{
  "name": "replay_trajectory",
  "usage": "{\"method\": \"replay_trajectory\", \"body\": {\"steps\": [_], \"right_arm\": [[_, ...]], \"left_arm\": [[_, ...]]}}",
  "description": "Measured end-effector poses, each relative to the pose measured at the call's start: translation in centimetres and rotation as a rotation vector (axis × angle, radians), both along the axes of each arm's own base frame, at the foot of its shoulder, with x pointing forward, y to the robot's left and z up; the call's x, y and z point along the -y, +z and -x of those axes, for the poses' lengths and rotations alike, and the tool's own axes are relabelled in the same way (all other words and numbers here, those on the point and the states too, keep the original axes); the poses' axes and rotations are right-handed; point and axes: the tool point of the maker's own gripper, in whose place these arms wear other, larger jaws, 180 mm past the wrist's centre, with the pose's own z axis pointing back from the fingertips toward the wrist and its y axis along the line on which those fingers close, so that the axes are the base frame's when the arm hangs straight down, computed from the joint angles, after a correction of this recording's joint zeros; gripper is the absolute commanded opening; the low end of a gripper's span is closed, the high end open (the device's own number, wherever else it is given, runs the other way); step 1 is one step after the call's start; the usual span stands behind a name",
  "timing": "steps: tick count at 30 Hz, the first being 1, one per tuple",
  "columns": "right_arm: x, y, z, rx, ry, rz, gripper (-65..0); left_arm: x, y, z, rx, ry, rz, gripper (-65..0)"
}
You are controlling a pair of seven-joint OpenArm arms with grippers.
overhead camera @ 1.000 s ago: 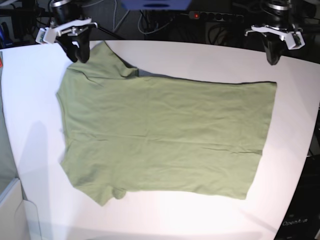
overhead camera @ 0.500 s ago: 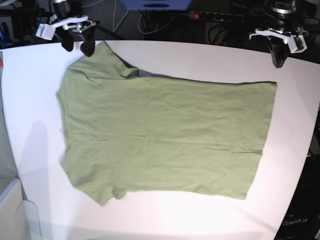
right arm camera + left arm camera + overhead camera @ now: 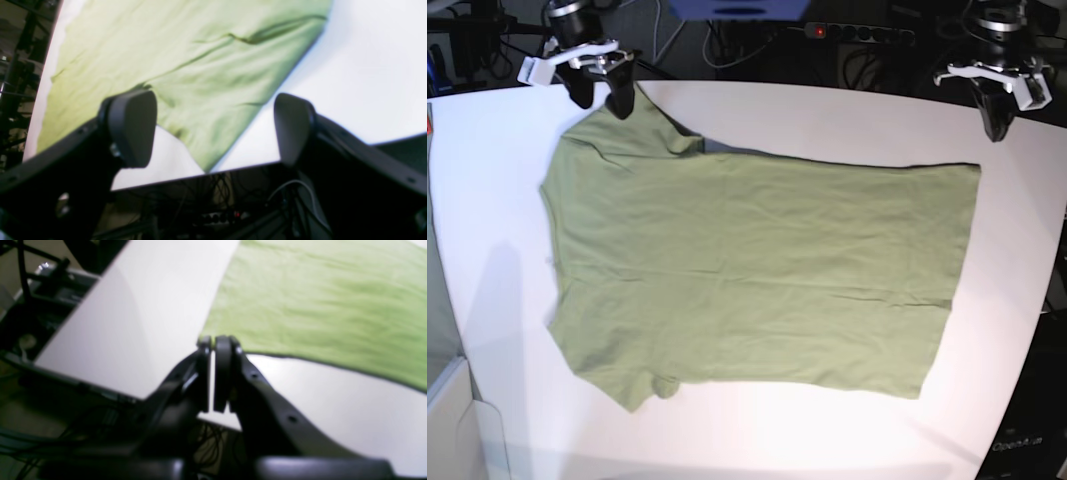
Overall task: Fold the T-shirt properly
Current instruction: 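Lower the right gripper and pinch the shirt's shoulder corner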
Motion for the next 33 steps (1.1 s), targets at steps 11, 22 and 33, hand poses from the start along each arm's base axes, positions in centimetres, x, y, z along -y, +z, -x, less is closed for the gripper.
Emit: {"method": "replay_trajectory", "body": {"steps": [11,22,33], "right_arm": [[-1.7,-0.3,-0.2,0.006,0.025,-0.039,-13.2],[-1.9,-0.5,-0.8,0.002,0.041,-0.036,-28.0],[-1.7,-0.8,-1.2,-0.017,0.074,-0.017,-52.4]], "left_arm": [[0.0,-0.1,0.0,-0.004,0.000,0.000,-63.4],[0.0,-0.1,0.1,-0.005,0.000,0.000,-63.4],[0.0,-0.1,0.1,-0.005,0.000,0.000,-63.4]]}}
